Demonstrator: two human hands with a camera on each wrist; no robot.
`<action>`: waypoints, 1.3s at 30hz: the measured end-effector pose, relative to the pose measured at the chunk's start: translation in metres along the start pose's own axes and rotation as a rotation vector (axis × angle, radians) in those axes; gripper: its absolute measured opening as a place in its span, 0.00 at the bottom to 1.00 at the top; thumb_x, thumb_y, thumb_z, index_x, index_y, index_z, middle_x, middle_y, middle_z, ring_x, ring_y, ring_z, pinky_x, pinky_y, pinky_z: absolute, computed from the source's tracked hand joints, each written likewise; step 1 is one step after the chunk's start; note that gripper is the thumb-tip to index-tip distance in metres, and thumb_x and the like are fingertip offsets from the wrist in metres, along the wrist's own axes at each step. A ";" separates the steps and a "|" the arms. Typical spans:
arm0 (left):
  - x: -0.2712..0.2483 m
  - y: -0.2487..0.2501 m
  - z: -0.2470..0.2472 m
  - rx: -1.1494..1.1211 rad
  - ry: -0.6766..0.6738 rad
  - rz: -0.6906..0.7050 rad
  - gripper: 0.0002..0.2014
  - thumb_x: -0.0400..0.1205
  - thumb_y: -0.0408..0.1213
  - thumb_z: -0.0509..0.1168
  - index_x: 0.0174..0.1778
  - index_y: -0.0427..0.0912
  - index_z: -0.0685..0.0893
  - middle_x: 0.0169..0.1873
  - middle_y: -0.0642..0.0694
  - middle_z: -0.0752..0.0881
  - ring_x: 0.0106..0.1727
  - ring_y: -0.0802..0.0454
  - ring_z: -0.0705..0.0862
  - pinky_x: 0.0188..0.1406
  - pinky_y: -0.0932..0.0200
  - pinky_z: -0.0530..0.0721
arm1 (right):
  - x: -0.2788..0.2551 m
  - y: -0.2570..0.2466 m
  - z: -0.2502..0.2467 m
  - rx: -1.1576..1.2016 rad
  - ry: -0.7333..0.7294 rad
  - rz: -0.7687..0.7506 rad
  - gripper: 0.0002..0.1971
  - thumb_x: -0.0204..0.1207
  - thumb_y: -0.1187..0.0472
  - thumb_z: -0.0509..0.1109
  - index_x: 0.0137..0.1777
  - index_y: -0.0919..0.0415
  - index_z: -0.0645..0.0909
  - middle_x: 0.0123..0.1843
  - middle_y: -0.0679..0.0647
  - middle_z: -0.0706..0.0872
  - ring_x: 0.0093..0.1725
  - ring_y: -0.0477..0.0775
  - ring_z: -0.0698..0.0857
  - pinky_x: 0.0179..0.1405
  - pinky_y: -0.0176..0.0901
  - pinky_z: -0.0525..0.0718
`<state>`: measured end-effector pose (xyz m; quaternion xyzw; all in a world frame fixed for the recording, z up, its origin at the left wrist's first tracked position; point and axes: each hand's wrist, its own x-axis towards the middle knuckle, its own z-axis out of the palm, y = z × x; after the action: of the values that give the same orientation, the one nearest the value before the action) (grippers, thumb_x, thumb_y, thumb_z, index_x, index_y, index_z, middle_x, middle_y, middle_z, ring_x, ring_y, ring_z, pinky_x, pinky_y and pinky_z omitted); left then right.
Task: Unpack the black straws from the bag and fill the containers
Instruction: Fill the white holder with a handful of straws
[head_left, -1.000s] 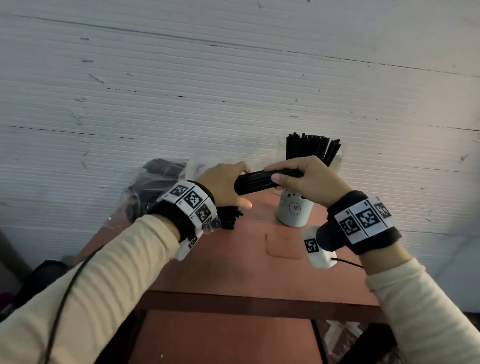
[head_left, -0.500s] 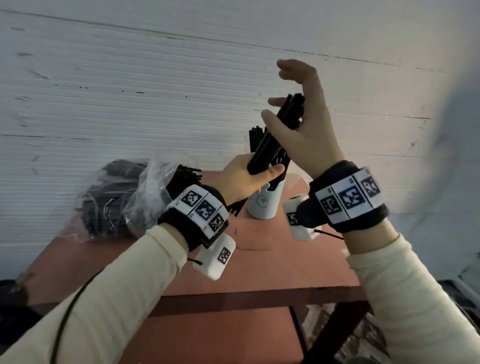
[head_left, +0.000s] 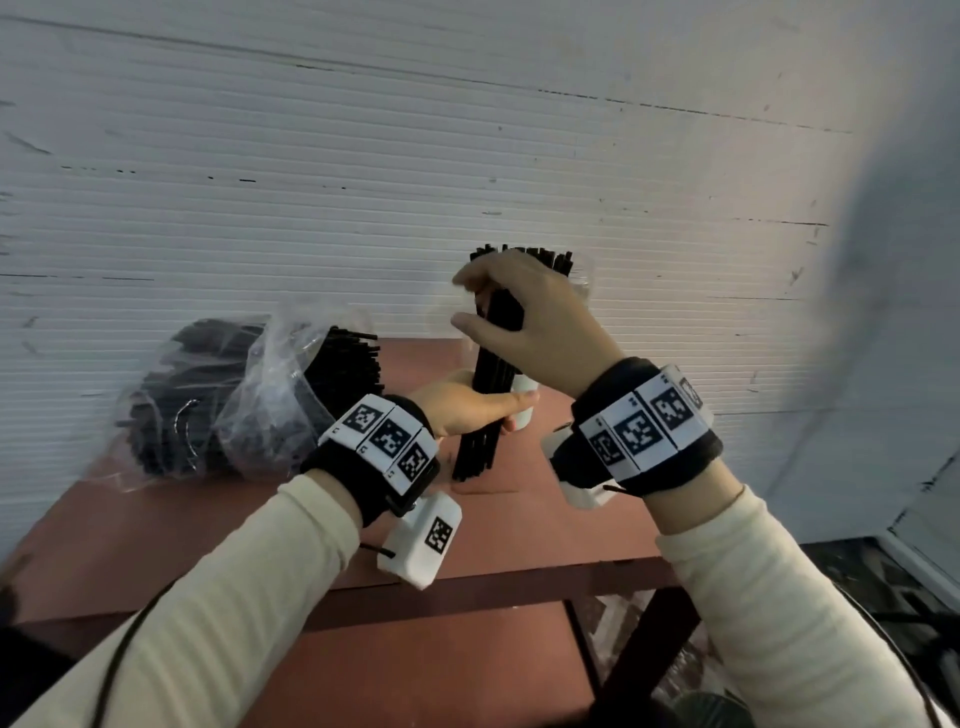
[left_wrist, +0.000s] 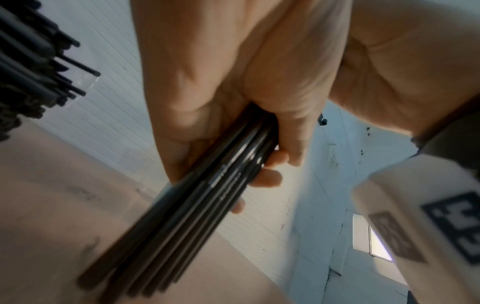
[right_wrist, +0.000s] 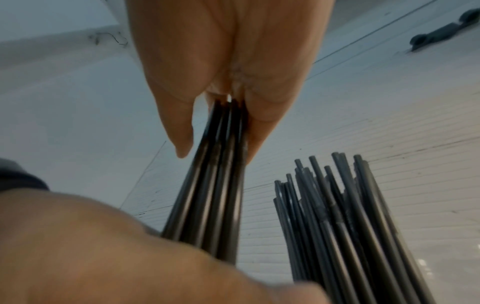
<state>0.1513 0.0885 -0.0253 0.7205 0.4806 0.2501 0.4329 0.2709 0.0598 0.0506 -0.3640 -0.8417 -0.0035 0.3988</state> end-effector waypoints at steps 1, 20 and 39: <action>-0.001 0.001 -0.001 0.008 0.017 0.003 0.23 0.74 0.64 0.67 0.28 0.47 0.85 0.34 0.49 0.89 0.51 0.48 0.88 0.69 0.45 0.78 | -0.001 0.000 -0.005 0.002 0.028 0.026 0.22 0.74 0.55 0.76 0.65 0.60 0.78 0.57 0.53 0.82 0.53 0.44 0.81 0.55 0.20 0.74; -0.014 0.026 -0.001 -0.036 0.214 0.153 0.34 0.65 0.55 0.81 0.61 0.50 0.72 0.52 0.49 0.84 0.51 0.57 0.84 0.50 0.56 0.85 | -0.004 0.023 -0.044 0.356 0.108 0.274 0.05 0.74 0.68 0.75 0.37 0.66 0.83 0.29 0.44 0.83 0.30 0.38 0.82 0.32 0.30 0.79; 0.067 0.001 -0.022 0.082 0.218 0.006 0.50 0.50 0.54 0.84 0.70 0.51 0.75 0.60 0.54 0.84 0.63 0.52 0.82 0.66 0.47 0.82 | 0.045 0.067 -0.058 0.173 0.181 0.312 0.13 0.72 0.63 0.71 0.40 0.78 0.80 0.31 0.65 0.80 0.23 0.43 0.75 0.24 0.33 0.74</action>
<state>0.1627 0.1580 -0.0177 0.7076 0.5326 0.3082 0.3474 0.3323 0.1196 0.1007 -0.4527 -0.7329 0.0981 0.4983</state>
